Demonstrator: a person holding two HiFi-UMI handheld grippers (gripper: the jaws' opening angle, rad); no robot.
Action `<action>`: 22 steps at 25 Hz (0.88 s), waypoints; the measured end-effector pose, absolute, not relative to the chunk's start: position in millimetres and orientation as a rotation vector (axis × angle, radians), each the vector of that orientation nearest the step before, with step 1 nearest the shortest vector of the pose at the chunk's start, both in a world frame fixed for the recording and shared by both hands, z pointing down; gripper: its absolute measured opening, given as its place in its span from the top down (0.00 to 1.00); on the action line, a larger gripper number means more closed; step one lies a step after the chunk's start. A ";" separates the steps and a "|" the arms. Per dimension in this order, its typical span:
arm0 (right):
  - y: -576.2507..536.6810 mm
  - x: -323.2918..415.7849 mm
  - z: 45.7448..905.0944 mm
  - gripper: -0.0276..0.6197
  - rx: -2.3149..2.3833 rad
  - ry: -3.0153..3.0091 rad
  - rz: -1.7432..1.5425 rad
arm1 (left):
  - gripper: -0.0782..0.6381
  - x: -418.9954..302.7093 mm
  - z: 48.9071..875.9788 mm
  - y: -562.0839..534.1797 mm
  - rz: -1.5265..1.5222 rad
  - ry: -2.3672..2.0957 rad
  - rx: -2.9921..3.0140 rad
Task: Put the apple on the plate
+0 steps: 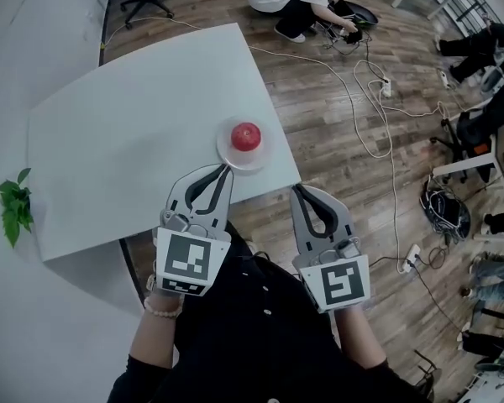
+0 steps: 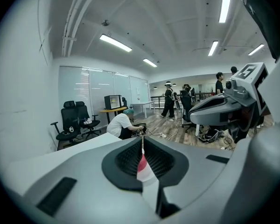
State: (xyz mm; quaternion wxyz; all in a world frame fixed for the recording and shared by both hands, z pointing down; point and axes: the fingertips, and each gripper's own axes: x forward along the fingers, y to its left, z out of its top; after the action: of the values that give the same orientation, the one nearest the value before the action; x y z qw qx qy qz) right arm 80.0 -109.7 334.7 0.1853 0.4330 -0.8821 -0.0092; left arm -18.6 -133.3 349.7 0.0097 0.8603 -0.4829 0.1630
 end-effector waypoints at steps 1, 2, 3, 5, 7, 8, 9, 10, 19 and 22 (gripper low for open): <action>-107.8 79.9 333.8 0.89 1.218 -2.486 -0.030 | 0.86 -20.1 348.3 -130.0 0.502 -1.516 2.680; -106.2 79.8 332.7 0.89 1.217 -2.488 -0.034 | 0.86 -21.4 346.6 -127.2 0.498 -1.525 2.677; -105.2 80.0 331.1 0.89 1.216 -2.491 -0.038 | 0.86 -22.2 344.6 -124.9 0.498 -1.533 2.677; -103.3 80.5 328.2 0.89 1.214 -2.498 -0.050 | 0.86 -22.7 340.7 -121.2 0.505 -1.543 2.689; -100.7 79.7 328.0 0.89 1.210 -2.498 -0.057 | 0.86 -24.6 338.8 -117.9 0.516 -1.550 2.703; -99.8 79.2 328.5 0.89 1.207 -2.497 -0.059 | 0.86 -25.7 338.0 -116.7 0.521 -1.553 2.709; -99.1 79.3 328.7 0.89 1.205 -2.497 -0.062 | 0.86 -25.9 337.0 -115.6 0.522 -1.555 2.713; -98.2 80.2 328.5 0.89 1.203 -2.497 -0.065 | 0.86 -25.0 335.5 -114.4 0.521 -1.555 2.717; -89.8 87.4 328.9 0.89 1.183 -2.497 -0.084 | 0.86 -12.6 330.7 -105.1 0.521 -1.550 2.739; -87.2 91.9 327.0 0.89 1.182 -2.502 -0.089 | 0.86 -6.9 329.3 -102.5 0.520 -1.548 2.741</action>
State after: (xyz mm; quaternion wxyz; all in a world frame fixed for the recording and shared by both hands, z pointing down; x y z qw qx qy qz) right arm 91.9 -87.2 327.0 0.1855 0.4195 -0.8880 -0.0315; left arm -6.9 -102.5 329.3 -0.0246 0.8588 -0.4851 0.1628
